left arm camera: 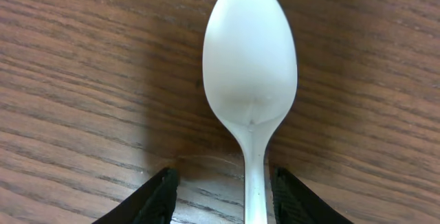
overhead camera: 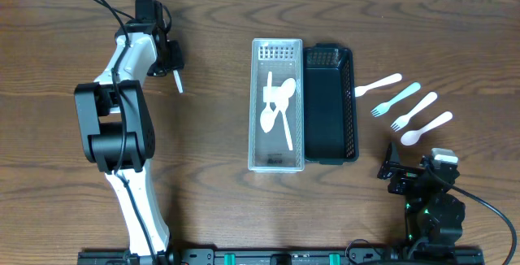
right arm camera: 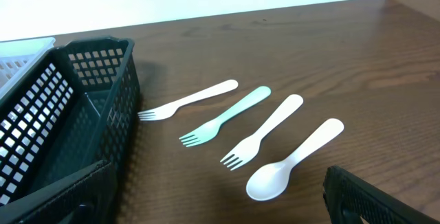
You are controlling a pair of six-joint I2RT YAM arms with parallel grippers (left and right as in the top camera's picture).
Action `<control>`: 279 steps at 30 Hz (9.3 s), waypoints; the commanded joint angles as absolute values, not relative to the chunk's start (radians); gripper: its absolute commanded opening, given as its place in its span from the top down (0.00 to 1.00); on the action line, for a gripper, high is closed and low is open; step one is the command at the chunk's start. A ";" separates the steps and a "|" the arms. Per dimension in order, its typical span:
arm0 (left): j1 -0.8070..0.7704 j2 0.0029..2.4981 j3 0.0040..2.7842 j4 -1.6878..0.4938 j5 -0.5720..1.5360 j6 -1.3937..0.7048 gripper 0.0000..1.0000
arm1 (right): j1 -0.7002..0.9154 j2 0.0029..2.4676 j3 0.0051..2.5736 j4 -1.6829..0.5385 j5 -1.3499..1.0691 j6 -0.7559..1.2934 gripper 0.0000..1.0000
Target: Pack container
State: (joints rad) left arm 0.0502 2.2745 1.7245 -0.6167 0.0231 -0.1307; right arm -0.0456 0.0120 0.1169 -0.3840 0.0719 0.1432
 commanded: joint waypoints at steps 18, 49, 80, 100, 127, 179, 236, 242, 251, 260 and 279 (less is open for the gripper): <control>0.020 2.267 1.752 -0.648 0.014 -0.131 0.94 | -0.051 0.006 0.115 -0.385 0.078 0.133 0.01; -0.559 1.890 1.753 -0.949 0.014 -0.356 0.94 | -0.051 0.006 0.115 -0.385 0.078 0.133 0.01; 0.206 1.908 1.810 -0.790 -0.147 -0.398 0.13 | -0.051 0.006 0.115 -0.385 0.078 0.133 0.01; 0.415 1.908 1.804 -0.803 -0.147 -0.398 0.02 | -0.051 0.006 0.115 -0.295 0.020 0.173 0.01; 0.415 1.908 1.804 -0.803 -0.147 -0.398 0.02 | -0.084 0.972 0.842 -0.416 0.023 0.219 0.01; 0.415 1.908 1.804 -0.803 -0.147 -0.398 0.02 | -0.416 1.768 1.021 -0.720 0.054 0.729 0.27; 0.415 1.908 1.804 -0.803 -0.147 -0.398 0.02 | -0.411 1.912 1.085 -0.738 0.045 0.832 0.81; 0.415 1.908 1.804 -0.803 -0.147 -0.398 0.02 | -0.410 1.907 1.111 -0.752 0.044 0.792 0.91; 0.415 1.908 1.804 -0.803 -0.147 -0.398 0.02 | -0.281 1.813 1.393 -0.857 0.044 0.468 0.99; 0.415 1.908 1.804 -0.803 -0.147 -0.398 0.02 | -0.062 1.803 1.531 -0.820 -0.132 0.321 0.99; 0.415 1.908 1.804 -0.803 -0.147 -0.398 0.02 | 0.274 1.854 1.424 -0.724 -0.114 0.164 0.98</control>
State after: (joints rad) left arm 0.4141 1.9259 1.7866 -0.8032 -0.1352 -0.4072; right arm 0.2642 1.8194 1.4750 -0.7406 -0.1226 0.2001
